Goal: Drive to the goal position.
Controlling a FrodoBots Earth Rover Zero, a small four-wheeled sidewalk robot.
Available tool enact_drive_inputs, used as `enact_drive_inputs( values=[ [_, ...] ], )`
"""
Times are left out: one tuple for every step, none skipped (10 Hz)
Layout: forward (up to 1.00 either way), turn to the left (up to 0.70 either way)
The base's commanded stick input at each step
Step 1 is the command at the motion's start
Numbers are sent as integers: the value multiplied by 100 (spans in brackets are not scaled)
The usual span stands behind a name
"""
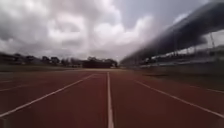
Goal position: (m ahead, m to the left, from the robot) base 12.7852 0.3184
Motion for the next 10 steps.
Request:
enact_drive_inputs(
  values=[
    [70,0],
    [70,0],
    [70,0],
    [70,0],
    [70,0],
    [70,0],
    [70,0],
    [70,0],
    [70,0],
    [70,0]
  ],
)
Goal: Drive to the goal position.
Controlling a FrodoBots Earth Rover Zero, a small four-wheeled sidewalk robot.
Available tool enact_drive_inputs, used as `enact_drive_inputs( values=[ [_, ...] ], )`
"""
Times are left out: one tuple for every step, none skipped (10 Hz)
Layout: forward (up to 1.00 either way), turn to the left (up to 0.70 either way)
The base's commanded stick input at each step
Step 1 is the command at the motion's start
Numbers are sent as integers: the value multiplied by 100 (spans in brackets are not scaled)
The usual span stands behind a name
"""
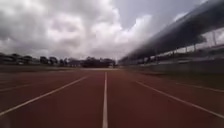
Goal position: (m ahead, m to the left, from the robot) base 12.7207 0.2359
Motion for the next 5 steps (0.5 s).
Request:
enact_drive_inputs(
  values=[
    [70,0],
    [70,0],
    [70,0],
    [70,0],
    [70,0]
  ],
)
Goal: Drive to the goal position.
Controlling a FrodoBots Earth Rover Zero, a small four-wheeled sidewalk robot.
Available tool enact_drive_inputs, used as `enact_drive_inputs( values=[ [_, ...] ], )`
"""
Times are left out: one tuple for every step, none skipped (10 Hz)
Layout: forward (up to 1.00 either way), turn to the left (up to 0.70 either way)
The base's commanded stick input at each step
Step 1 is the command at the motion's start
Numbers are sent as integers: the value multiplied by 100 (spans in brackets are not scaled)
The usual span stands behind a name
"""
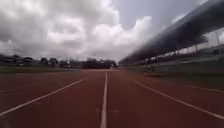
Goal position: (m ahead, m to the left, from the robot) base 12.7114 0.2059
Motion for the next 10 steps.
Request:
enact_drive_inputs(
  values=[
    [70,0],
    [70,0],
    [70,0],
    [70,0],
    [70,0],
    [70,0],
    [70,0],
    [70,0],
    [70,0],
    [70,0]
  ],
)
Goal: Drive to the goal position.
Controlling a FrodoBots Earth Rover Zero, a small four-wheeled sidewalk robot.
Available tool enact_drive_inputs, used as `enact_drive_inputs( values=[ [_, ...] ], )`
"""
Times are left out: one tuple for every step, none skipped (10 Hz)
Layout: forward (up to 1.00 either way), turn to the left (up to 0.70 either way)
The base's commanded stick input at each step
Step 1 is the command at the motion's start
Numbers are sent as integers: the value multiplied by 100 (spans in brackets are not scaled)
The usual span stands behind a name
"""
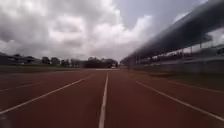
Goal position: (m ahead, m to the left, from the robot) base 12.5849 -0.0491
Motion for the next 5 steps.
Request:
enact_drive_inputs(
  values=[
    [70,0],
    [70,0],
    [70,0],
    [70,0],
    [70,0]
  ],
)
